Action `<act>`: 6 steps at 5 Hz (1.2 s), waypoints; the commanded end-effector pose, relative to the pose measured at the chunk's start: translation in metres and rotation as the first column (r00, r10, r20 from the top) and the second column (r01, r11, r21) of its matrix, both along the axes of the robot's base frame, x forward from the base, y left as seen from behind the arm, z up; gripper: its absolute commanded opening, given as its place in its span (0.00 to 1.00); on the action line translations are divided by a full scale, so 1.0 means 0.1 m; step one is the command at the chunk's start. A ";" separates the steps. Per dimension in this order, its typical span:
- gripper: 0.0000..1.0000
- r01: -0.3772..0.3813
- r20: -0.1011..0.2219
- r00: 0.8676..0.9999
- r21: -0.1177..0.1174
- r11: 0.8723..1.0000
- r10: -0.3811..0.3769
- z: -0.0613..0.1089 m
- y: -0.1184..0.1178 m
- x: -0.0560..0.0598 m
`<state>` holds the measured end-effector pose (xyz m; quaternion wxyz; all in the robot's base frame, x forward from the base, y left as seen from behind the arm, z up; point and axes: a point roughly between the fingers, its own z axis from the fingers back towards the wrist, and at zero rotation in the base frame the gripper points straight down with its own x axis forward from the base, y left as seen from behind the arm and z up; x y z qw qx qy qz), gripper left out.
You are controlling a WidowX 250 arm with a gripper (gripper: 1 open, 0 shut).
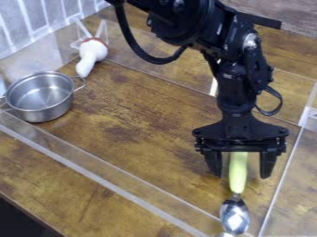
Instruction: Move the green spoon to the right
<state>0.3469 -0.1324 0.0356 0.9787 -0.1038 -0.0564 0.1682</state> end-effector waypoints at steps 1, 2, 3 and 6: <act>1.00 -0.042 0.046 0.998 -0.012 0.999 0.043 0.22 0.25 0.04; 1.00 -0.043 0.050 0.998 -0.025 0.999 0.044 0.21 0.37 0.09; 1.00 -0.045 0.062 0.997 -0.042 0.998 0.048 0.23 0.45 0.17; 1.00 0.001 0.035 0.999 -0.086 0.996 0.002 0.30 0.35 0.30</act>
